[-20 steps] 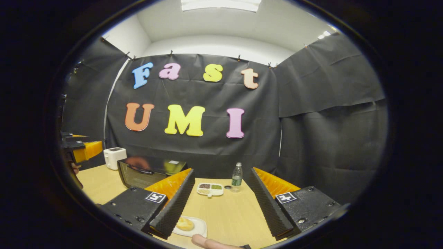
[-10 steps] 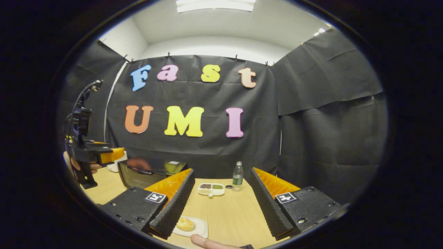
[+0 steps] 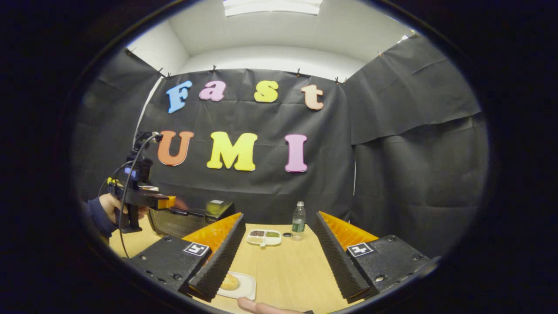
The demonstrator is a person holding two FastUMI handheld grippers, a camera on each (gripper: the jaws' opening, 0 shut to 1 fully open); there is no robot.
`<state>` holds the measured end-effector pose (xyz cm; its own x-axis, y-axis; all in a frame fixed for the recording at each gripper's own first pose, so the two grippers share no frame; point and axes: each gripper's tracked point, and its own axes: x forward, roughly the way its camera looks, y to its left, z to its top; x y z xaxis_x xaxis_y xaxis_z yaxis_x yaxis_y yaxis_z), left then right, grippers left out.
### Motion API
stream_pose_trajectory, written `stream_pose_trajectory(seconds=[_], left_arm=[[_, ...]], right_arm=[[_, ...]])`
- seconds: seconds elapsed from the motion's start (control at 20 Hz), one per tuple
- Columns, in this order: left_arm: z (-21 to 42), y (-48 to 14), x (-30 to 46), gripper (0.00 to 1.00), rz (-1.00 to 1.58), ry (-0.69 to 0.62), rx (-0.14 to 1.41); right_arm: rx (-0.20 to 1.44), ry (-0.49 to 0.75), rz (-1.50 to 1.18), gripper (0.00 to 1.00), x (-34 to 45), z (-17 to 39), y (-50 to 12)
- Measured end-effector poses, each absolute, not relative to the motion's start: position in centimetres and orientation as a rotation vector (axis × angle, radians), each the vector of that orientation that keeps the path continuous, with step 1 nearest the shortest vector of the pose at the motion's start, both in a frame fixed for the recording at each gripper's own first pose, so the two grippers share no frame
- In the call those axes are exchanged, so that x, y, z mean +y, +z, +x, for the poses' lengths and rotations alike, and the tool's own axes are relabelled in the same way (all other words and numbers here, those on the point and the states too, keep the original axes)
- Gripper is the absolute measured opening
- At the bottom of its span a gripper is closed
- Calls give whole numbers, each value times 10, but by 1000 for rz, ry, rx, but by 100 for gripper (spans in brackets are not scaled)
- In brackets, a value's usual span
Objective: Open the electric oven with the left hand, put the food in, and close the electric oven.
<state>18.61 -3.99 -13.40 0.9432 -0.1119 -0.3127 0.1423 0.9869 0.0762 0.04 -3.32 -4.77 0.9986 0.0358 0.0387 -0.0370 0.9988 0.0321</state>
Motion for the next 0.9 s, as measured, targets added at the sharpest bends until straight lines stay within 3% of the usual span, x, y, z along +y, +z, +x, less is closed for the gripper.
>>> stream_pose_trajectory(seconds=[0.05, 0.1, 0.15, 0.3, 0.35, 0.4, 0.45, 0.9], left_arm=[[190, -142, -40, 96, 94, -133, 331], [193, -149, -39, 89, 87, -134, 351], [195, -157, -39, 95, 83, -131, 375], [199, -159, -38, 99, 55, -135, 373], [198, -162, -40, 99, 51, -141, 371], [197, -161, -39, 92, 45, -145, 367], [196, -161, -39, 99, 39, -146, 369], [165, -162, -37, 99, 31, -143, 370]], right_arm=[[-21, 42, 25, 100, -31, 3, -55], [-8, 45, 21, 100, -31, 5, -62], [1, 47, 21, 100, -30, 7, -66], [21, 57, 20, 100, -27, 10, -76], [27, 54, 20, 100, -28, 11, -78], [33, 51, 19, 100, -28, 12, -80], [36, 49, 19, 100, -29, 11, -80], [50, 62, -23, 100, -16, -2, -82]])
